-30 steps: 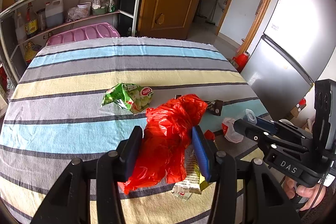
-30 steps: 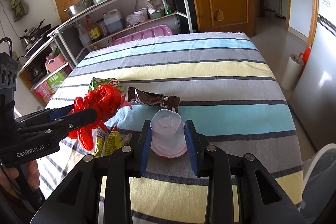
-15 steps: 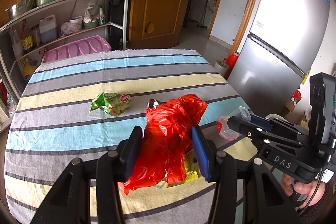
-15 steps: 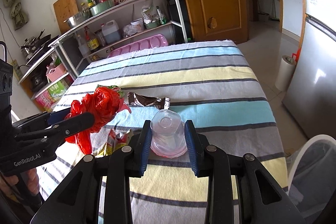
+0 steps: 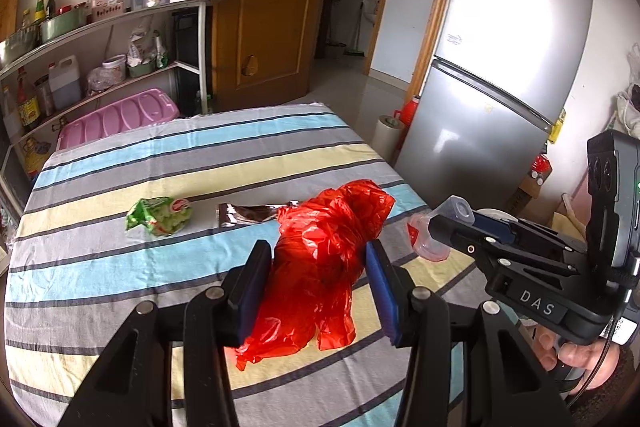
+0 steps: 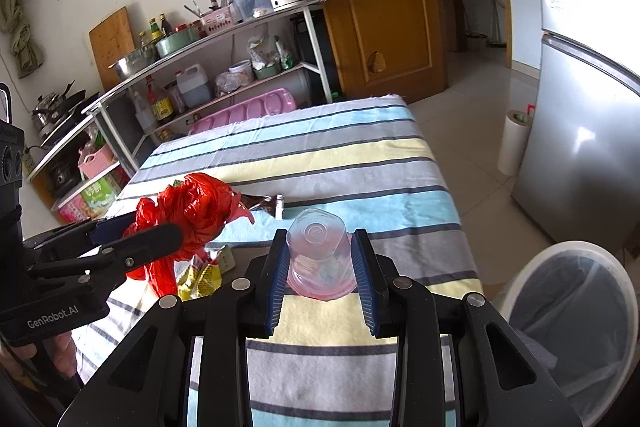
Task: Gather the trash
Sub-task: 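Carry the pink cup and red bag over the white bin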
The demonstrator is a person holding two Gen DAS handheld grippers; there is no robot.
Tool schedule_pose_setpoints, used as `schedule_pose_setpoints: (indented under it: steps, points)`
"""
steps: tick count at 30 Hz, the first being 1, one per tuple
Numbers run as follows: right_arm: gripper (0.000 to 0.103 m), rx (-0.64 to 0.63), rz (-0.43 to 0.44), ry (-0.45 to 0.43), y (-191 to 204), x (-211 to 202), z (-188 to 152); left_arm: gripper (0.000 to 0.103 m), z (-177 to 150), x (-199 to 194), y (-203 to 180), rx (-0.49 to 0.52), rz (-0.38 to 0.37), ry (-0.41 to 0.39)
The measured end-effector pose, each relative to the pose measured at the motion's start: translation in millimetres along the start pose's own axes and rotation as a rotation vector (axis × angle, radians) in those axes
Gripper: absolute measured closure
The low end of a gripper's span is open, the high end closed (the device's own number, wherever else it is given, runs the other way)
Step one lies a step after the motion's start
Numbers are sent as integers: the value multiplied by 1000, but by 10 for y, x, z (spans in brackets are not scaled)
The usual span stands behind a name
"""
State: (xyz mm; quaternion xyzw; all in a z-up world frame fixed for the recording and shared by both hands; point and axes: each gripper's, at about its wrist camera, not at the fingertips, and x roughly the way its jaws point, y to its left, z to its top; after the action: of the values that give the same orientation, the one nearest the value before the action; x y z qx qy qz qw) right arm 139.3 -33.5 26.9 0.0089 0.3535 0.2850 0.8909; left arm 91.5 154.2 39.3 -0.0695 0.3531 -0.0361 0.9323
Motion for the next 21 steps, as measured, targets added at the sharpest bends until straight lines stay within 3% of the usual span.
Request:
schedule_pose_setpoints:
  steps: [21]
  points:
    - [70,148,-199,-81,-993,-866,-238,53,34,306,-1247,171,-186,40]
